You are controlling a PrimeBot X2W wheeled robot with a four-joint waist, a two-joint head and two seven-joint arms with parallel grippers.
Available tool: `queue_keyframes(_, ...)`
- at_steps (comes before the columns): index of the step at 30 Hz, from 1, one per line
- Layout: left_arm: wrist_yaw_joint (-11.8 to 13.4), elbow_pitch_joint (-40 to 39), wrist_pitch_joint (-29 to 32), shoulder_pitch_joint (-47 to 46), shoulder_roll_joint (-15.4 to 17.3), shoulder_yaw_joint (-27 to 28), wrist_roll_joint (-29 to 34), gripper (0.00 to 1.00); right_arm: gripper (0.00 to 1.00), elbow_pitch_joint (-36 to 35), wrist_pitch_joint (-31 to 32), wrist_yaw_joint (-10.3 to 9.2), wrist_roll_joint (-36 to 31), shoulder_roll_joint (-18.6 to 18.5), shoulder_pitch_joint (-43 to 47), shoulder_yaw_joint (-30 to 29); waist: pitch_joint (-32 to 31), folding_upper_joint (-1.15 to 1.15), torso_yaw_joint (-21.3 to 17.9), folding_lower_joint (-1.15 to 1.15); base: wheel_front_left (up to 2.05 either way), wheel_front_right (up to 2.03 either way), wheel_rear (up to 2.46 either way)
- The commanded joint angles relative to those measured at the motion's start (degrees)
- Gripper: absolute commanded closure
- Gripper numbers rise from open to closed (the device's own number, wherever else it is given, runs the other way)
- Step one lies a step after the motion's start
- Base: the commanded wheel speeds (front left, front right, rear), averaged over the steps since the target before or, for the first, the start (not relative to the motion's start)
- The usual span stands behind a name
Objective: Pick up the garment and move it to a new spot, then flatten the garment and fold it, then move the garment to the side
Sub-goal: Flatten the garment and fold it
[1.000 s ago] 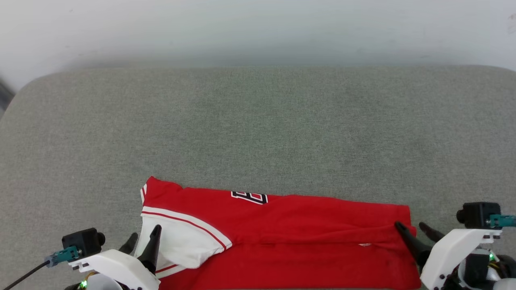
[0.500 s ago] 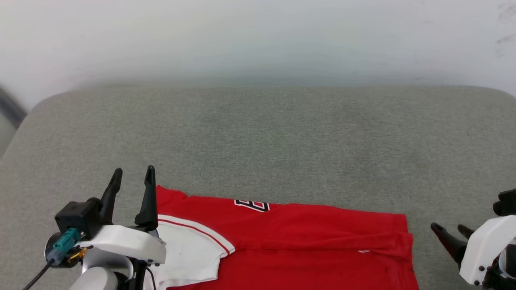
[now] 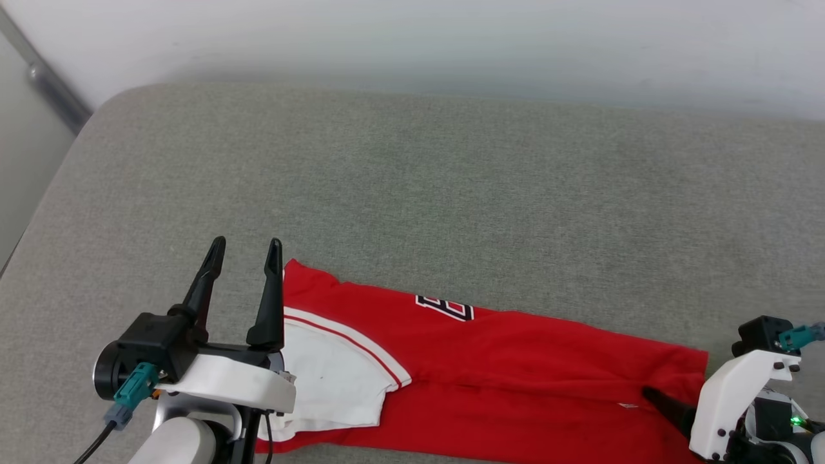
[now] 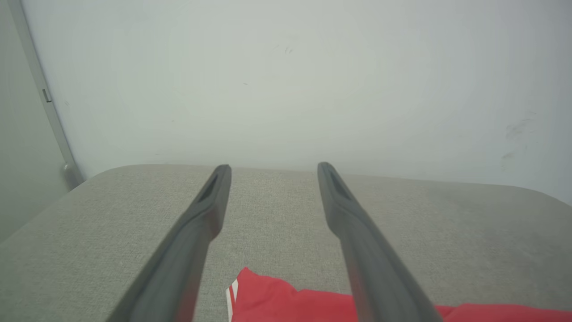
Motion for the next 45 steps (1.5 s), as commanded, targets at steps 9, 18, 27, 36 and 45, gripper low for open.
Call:
queue_keyframes(9, -0.4, 0.7, -0.4, 0.7, -0.4, 0.6, 0.7, 0.0, 1.0, 6.7, -1.4, -0.03, 3.3, 0.4, -1.3, 4.2, 0.0, 0.0, 0.8, -0.01, 0.0, 0.0, 0.0)
queue_keyframes(18, 0.5, 1.2, 0.0, 2.7, 0.9, 1.5, 0.4, 0.0, 1.0, 4.0, -3.0, -0.04, 3.9, -4.5, -4.4, 4.4, -2.5, 0.0, -2.2, -0.01, 0.0, 0.0, 0.0)
queue_keyframes(27, 1.7, 0.8, 0.4, 4.9, 1.4, 1.8, -0.1, 0.0, 1.0, 0.6, 1.0, -0.04, 0.8, -6.4, -2.1, -6.9, -3.2, 0.0, -5.6, -0.01, 0.0, 0.0, 0.0)
queue_keyframes(36, 2.5, -0.3, 1.1, 4.7, 1.3, 1.8, -0.3, 0.0, 1.0, -4.5, 12.5, -0.03, 6.3, 3.4, -4.4, -18.4, -2.3, 0.0, -6.9, -0.01, 0.0, 0.0, 0.0)
queue_keyframes(45, 1.9, -0.1, 1.5, 3.5, 0.9, 0.6, -0.2, 0.0, 1.0, 1.7, 21.1, -0.03, 30.8, 6.8, -7.6, -13.2, -2.2, 0.0, -5.4, -0.01, 0.0, 0.0, 0.0)
